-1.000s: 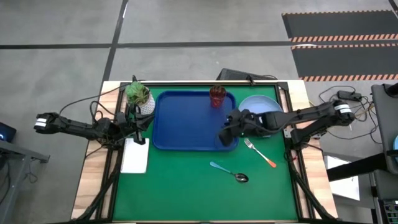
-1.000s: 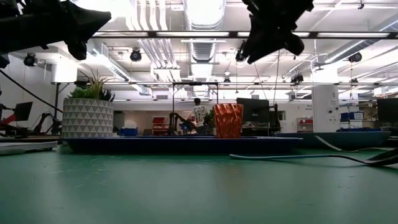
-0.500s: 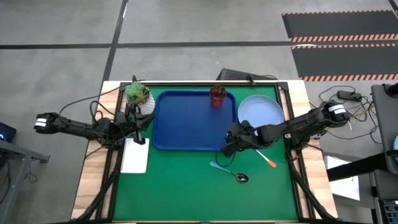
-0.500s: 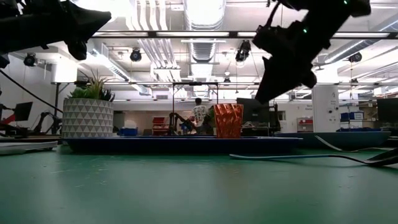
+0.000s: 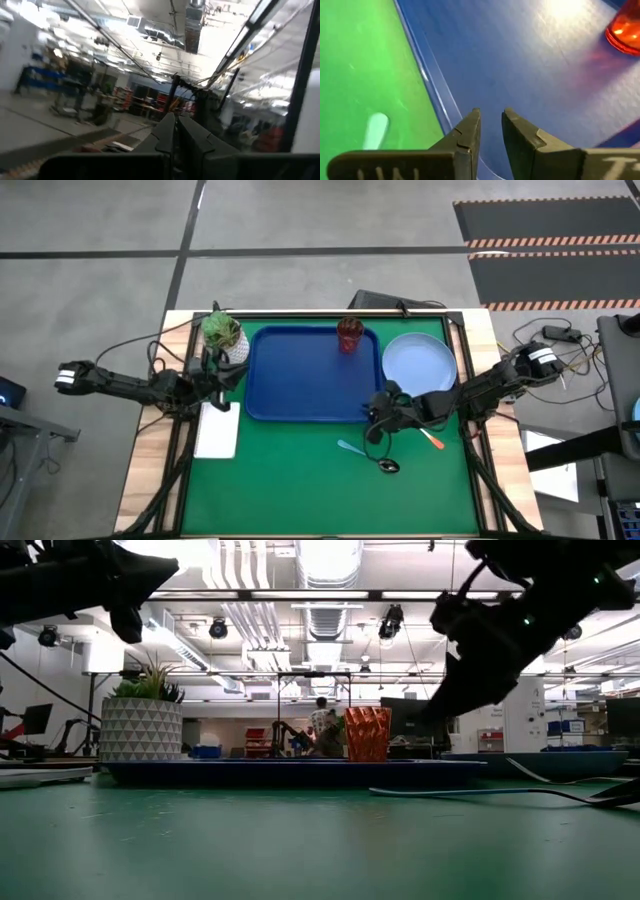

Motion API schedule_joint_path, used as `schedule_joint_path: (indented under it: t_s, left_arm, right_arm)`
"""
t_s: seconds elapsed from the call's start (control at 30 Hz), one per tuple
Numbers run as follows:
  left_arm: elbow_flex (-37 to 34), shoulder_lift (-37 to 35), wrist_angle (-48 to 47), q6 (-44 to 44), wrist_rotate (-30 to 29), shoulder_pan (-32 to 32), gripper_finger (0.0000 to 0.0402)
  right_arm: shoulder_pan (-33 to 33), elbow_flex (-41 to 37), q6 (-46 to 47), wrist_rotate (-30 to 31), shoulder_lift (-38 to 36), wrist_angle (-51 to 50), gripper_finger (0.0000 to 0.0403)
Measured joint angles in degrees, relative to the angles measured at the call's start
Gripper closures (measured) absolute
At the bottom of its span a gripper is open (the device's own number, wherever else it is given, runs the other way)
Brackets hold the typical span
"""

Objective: Pick and place plate/cup/fork/spoon on tray
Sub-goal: Put the light blue plate on the blue serving tray to the left of the brown cup

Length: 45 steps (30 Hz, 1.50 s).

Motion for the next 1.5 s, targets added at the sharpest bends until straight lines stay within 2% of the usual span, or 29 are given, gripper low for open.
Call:
schedule_joint_path:
  t_s: [0.2, 0.5, 0.6, 0.7, 1.0, 1.27, 1.5]
  left_arm:
    - [0.1, 2.7, -2.0, -9.4, 5.7, -0.2, 0.0400]
    - [1.4, 7.0, -0.4, -9.9, 5.8, -0.7, 0.0400]
    - [1.4, 7.7, 0.2, -9.9, 3.8, -0.7, 0.0400]
    - [1.4, 7.8, 2.0, -7.9, 0.9, -0.6, 0.0400]
    - [1.4, 8.8, 1.8, 1.3, 0.8, -0.6, 0.0400]
    - [1.4, 12.8, 2.0, 1.0, 0.7, -0.6, 0.0400]
    - [2.9, 14.2, 5.4, 3.7, 0.6, -0.6, 0.0400]
  right_arm:
    - [0.3, -0.5, -0.5, -0.3, -0.1, -4.2, 0.0339]
    - [-0.3, -0.2, 0.3, 0.1, -1.1, -6.2, 0.0332]
    - [-1.6, -0.2, 2.7, 0.4, -1.9, -6.5, 0.0320]
    - [-3.1, -0.2, 5.7, 0.0, -3.3, -7.8, 0.0304]
    - [-5.0, -0.1, 13.1, -0.8, -9.5, -12.8, 0.0253]
    - [-8.2, 0.6, 27.1, -4.4, -16.2, -27.9, 0.0255]
    - [-15.7, 4.6, 24.6, -8.6, -15.5, -32.9, 0.0261]
